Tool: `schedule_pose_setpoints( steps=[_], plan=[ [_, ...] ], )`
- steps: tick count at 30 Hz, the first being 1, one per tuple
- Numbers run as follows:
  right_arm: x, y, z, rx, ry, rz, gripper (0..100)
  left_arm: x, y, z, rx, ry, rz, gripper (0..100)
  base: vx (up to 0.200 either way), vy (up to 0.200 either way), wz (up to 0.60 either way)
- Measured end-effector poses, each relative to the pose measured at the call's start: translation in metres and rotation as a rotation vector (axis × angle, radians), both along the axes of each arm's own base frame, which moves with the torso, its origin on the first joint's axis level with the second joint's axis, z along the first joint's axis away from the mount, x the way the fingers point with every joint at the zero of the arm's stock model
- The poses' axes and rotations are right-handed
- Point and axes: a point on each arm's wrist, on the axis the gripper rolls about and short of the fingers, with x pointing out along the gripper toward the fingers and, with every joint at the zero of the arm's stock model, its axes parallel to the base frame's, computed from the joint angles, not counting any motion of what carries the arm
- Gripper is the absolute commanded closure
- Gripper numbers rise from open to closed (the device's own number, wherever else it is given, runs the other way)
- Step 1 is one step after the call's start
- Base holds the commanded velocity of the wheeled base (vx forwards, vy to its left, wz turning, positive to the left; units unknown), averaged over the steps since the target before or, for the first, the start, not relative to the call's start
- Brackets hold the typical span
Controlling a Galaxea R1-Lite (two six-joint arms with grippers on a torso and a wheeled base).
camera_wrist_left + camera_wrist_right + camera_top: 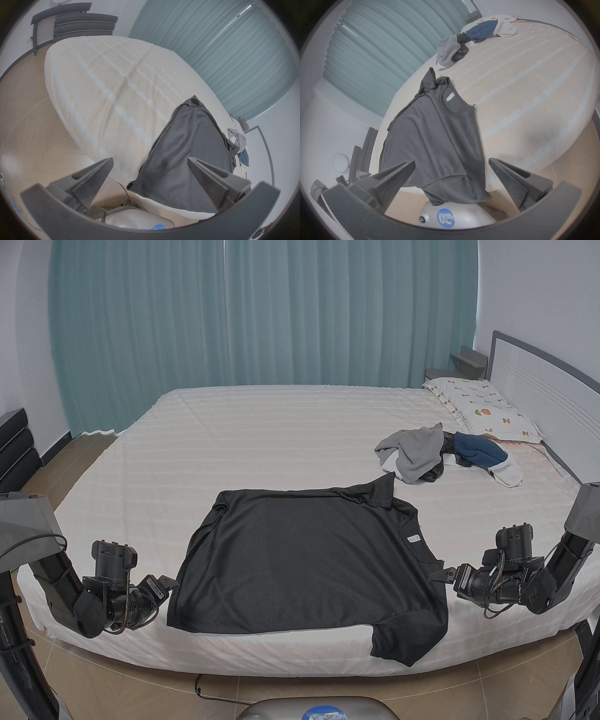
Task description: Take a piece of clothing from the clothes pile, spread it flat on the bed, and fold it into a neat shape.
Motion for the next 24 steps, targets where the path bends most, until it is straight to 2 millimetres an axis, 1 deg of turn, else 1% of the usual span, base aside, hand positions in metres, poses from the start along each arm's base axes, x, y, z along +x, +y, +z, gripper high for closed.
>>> schedule_pose_setpoints(
  steps=[8, 24],
  plan=[
    [0.0008, -0.0001, 0.0014, 0.004, -0.009, -0.001, 0, 0.0009, 0.0009, 0.0002, -0.005, -0.003, 0.006, 0, 0.0, 0.0, 0.0],
    [0.0044, -0.004, 0.0097, 0.017, -0.068, -0.029, 0, 0.0049, -0.0001, 0.0035, -0.051, -0.02, 0.035, 0, 0.2, 0.0, 0.0]
  ],
)
